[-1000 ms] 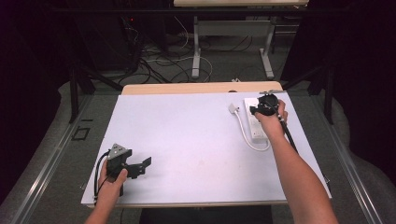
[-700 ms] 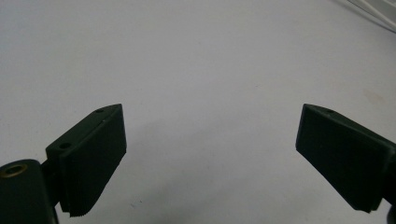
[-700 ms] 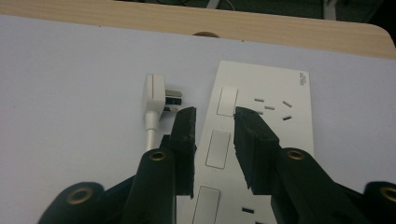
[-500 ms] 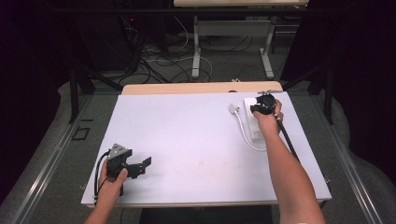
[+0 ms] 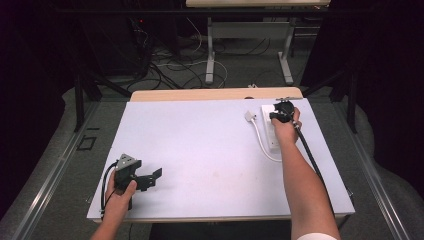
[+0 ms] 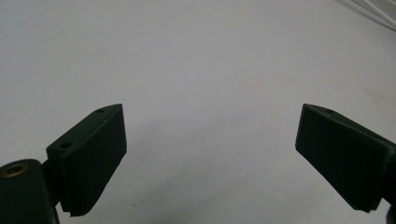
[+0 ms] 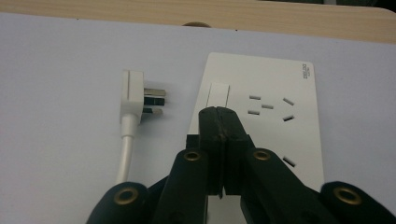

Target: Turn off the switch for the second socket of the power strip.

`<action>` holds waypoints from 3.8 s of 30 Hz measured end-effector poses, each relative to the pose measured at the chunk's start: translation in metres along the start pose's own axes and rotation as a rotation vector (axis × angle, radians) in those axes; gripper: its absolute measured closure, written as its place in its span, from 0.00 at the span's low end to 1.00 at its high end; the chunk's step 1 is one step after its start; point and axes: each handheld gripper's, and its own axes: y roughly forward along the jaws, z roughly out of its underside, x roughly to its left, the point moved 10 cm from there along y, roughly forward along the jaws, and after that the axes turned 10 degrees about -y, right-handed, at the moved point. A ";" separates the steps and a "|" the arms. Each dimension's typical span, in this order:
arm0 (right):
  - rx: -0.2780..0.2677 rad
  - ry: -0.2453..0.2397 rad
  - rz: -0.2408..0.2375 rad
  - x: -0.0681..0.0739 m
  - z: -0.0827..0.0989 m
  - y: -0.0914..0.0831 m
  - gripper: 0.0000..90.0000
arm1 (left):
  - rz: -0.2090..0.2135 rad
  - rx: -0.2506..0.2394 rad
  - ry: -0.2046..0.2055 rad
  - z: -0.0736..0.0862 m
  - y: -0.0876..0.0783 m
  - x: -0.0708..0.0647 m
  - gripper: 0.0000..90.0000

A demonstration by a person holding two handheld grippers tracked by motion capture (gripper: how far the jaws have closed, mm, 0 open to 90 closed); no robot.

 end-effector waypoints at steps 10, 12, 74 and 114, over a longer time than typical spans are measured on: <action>0.010 -0.003 0.005 0.001 0.005 0.009 1.00 | -0.004 -0.006 -0.005 0.000 0.001 0.000 0.10; 0.008 -0.006 0.007 0.001 0.005 0.010 1.00 | -0.004 -0.007 -0.005 0.000 0.001 0.000 0.10; -0.001 0.012 -0.013 0.006 0.002 0.004 0.80 | 0.005 0.007 0.007 0.001 0.001 -0.003 0.10; -0.017 -0.003 -0.093 0.015 -0.004 -0.017 0.43 | 0.006 0.013 0.012 0.001 0.002 -0.004 0.11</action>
